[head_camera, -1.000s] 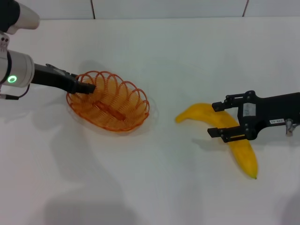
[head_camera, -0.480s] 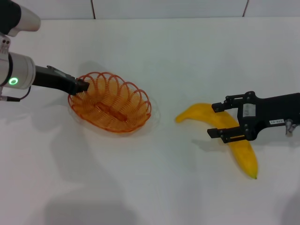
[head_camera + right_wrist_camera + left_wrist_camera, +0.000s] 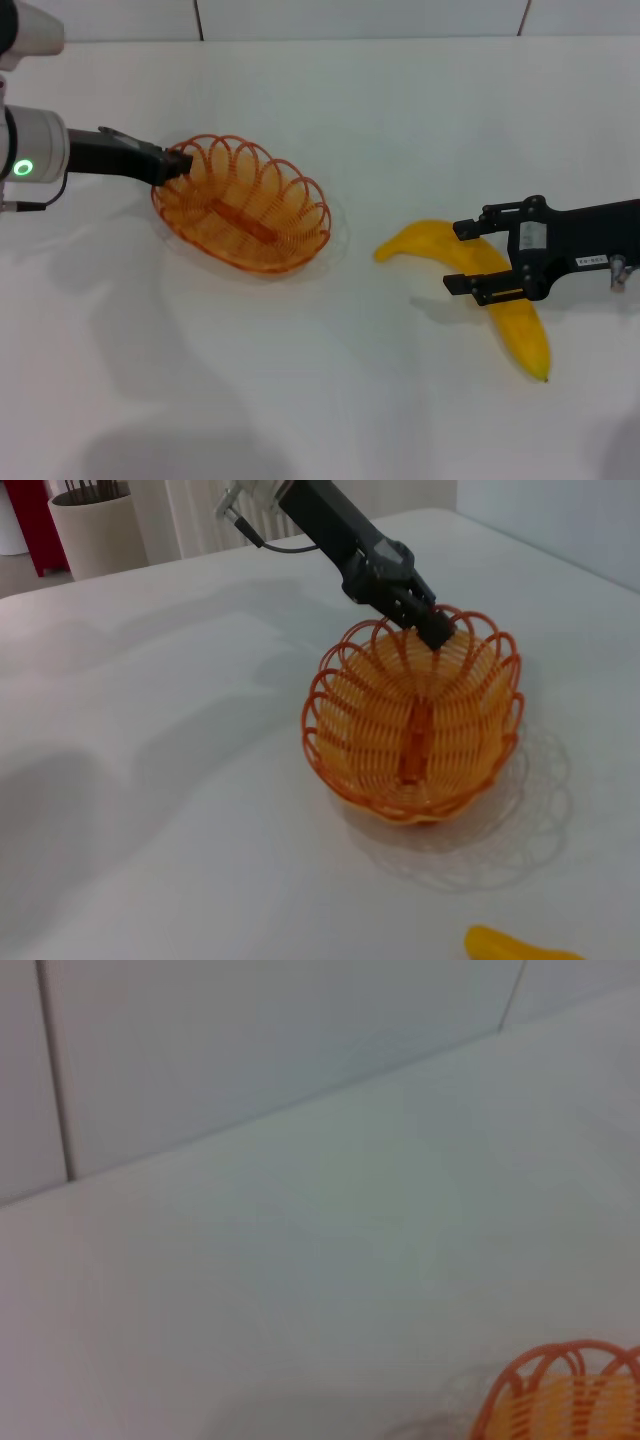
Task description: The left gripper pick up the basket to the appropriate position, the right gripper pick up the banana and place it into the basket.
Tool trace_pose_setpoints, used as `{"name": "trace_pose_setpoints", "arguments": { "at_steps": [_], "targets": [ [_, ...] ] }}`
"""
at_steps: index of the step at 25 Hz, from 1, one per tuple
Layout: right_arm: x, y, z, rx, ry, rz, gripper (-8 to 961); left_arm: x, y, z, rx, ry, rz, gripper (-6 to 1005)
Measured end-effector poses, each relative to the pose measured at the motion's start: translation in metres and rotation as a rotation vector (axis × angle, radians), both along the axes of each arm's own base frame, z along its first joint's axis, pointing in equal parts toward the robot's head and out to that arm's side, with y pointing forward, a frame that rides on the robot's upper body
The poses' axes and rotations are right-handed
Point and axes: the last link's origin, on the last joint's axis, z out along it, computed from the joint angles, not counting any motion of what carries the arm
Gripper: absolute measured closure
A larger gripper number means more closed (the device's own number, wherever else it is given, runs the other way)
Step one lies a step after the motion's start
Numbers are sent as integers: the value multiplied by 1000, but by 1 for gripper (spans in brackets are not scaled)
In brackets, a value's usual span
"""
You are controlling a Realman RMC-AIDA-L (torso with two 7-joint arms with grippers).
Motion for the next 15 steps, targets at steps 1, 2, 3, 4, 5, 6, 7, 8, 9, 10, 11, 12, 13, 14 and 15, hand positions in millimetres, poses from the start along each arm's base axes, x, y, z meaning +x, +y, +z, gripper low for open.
{"name": "trace_pose_setpoints", "arguments": {
  "at_steps": [1, 2, 3, 4, 5, 6, 7, 8, 9, 10, 11, 12, 13, 14, 15],
  "targets": [
    [0, 0, 0, 0, 0, 0, 197, 0, 0, 1, 8, -15, 0, 895],
    [0, 0, 0, 0, 0, 0, 197, -1, -1, 2, 13, -24, 1, 895],
    [0, 0, 0, 0, 0, 0, 197, -1, -1, 2, 20, -33, 0, 896],
    [0, 0, 0, 0, 0, 0, 197, -1, -1, 3, 26, -43, 0, 897],
    [0, 0, 0, 0, 0, 0, 197, -1, -1, 3, 30, -52, -1, 898],
    [0, 0, 0, 0, 0, 0, 197, -1, -1, 3, 34, -60, -1, 899],
    [0, 0, 0, -1, -1, 1, 197, -2, -1, 4, 39, -71, -1, 900],
    [-1, 0, 0, -2, -1, 2, 197, -2, -2, 4, 43, -77, 0, 900],
    [-1, 1, 0, -2, -2, 4, 197, -2, -2, 4, 48, -84, 0, 901],
    [-1, 1, 0, -3, -2, 4, 197, -2, -2, 4, 51, -90, 2, 901],
    [-1, 1, -1, -4, -3, 5, 197, -3, -3, 3, 57, -99, 4, 901],
    [-2, 1, -1, -4, -3, 6, 197, -4, -4, 2, 60, -107, 8, 902],
    [-2, 1, -1, -4, -3, 7, 197, -5, -5, 1, 63, -116, 13, 902],
    [-2, 1, -1, -4, -3, 7, 197, -6, -6, 0, 67, -130, 22, 902],
    [-2, 1, -1, -4, -3, 8, 197, -7, -8, -2, 69, -144, 30, 902]
  ]
}}
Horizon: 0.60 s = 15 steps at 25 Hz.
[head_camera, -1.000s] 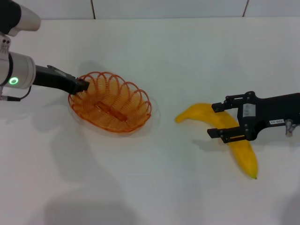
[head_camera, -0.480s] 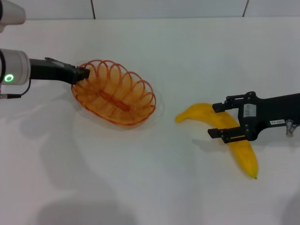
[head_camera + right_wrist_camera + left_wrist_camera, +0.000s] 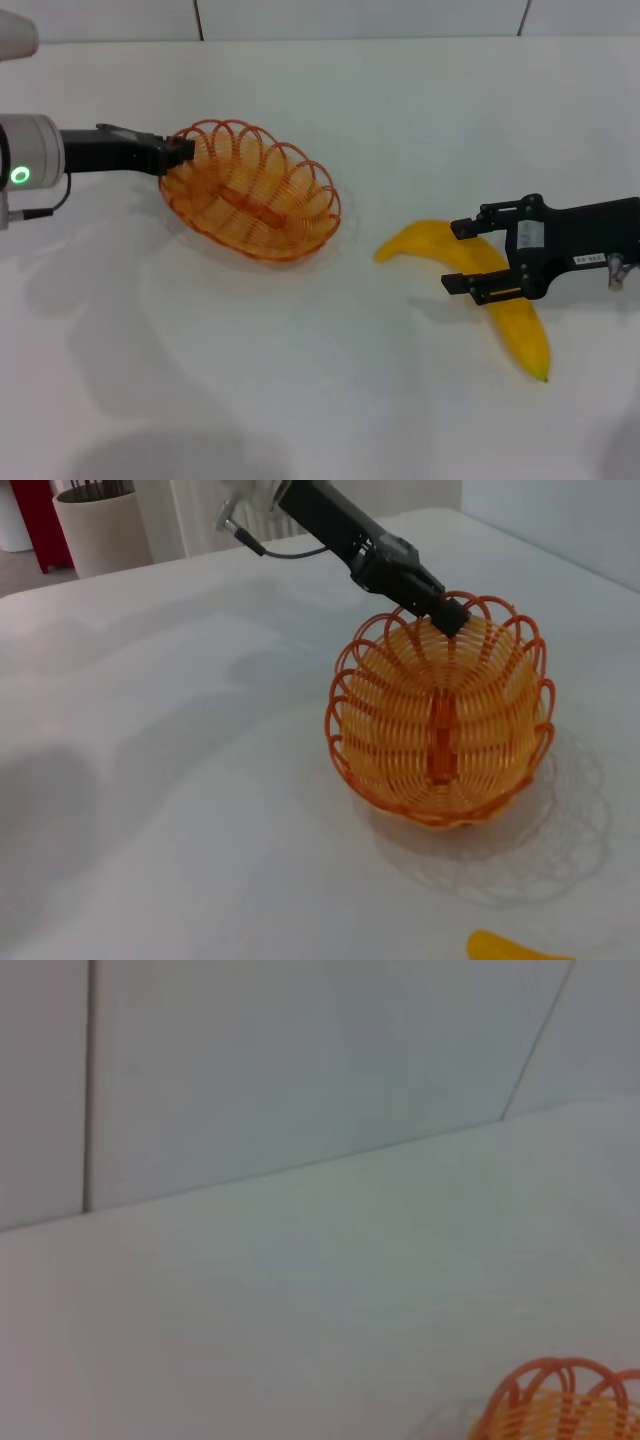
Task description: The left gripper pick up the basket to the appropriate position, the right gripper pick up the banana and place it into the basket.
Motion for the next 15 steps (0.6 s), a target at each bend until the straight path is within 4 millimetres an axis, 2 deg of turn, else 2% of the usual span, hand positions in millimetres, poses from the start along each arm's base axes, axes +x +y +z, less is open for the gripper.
{"name": "trace_pose_setpoints", "arguments": {
  "at_steps": [15],
  "targets": [
    [1, 0, -2, -8, -16, -1, 197, -17, -8, -3, 94, -127, 86, 900]
  ]
}}
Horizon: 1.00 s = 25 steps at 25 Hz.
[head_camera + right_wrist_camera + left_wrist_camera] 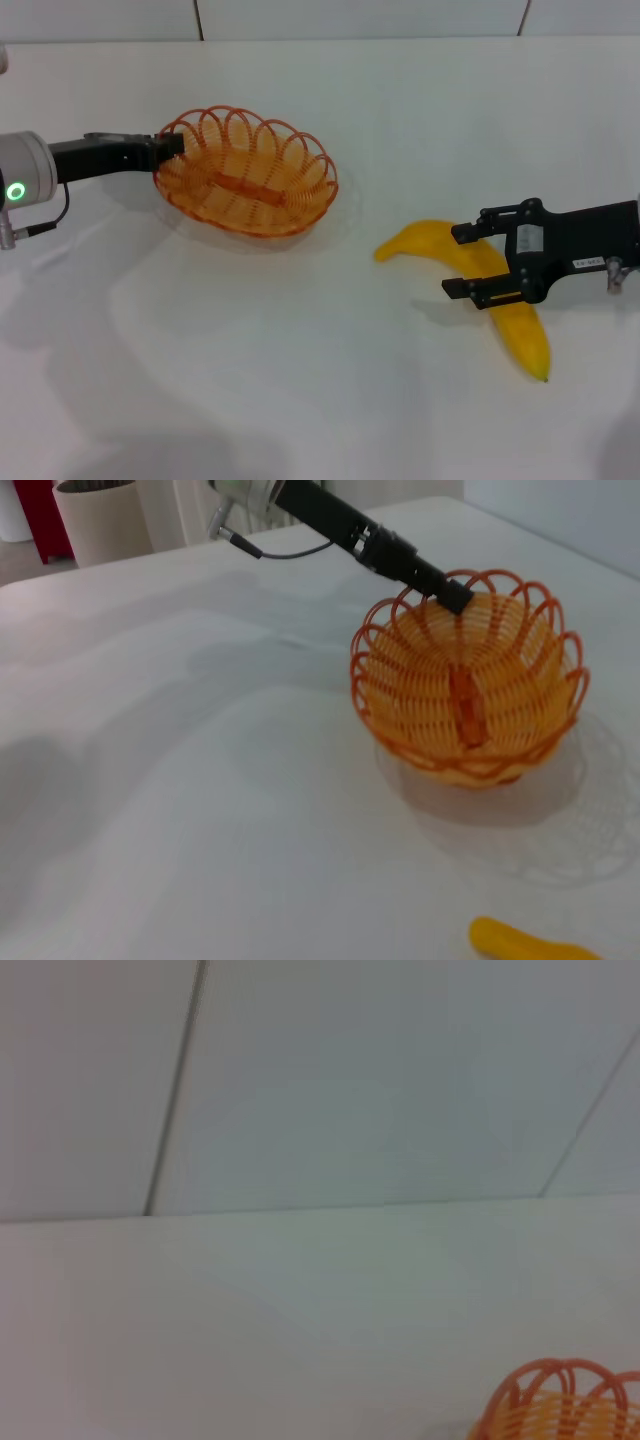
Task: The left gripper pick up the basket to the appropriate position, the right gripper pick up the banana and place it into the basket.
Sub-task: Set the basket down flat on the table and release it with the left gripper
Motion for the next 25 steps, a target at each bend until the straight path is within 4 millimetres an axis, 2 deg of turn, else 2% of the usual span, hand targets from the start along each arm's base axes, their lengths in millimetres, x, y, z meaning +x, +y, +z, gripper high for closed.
{"name": "trace_pose_setpoints", "arguments": {
  "at_steps": [25],
  "targets": [
    [-4, 1, -3, -9, 5, 7, 198, -6, -10, -19, 45, -112, 47, 896]
  ]
}}
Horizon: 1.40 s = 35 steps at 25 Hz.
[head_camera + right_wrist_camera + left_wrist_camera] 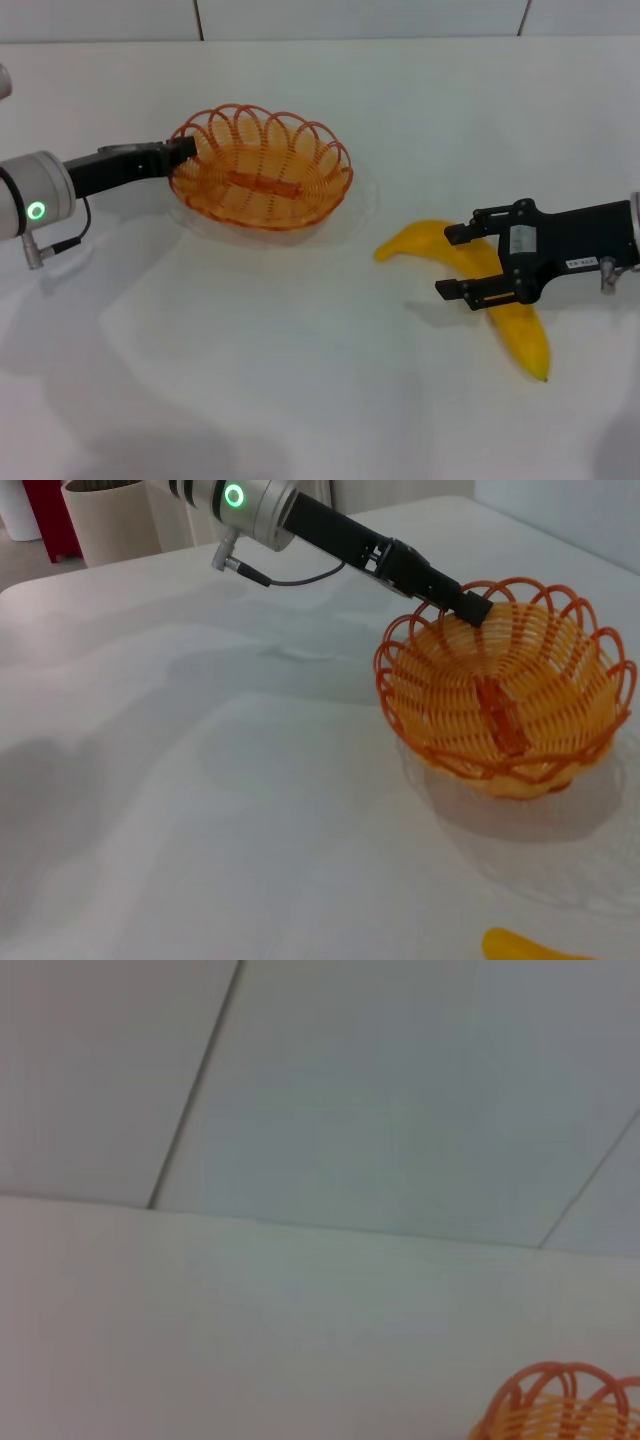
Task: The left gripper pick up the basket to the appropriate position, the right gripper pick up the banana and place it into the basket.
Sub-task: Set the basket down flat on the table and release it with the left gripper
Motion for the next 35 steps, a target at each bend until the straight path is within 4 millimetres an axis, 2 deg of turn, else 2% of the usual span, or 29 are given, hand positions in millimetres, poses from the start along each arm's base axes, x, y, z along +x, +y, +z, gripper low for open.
{"name": "trace_pose_setpoints", "arguments": {
  "at_steps": [35],
  "targets": [
    [-2, 1, 0, -6, 1, -11, 198, -2, -3, -5, 3, -48, 45, 891]
  ]
}}
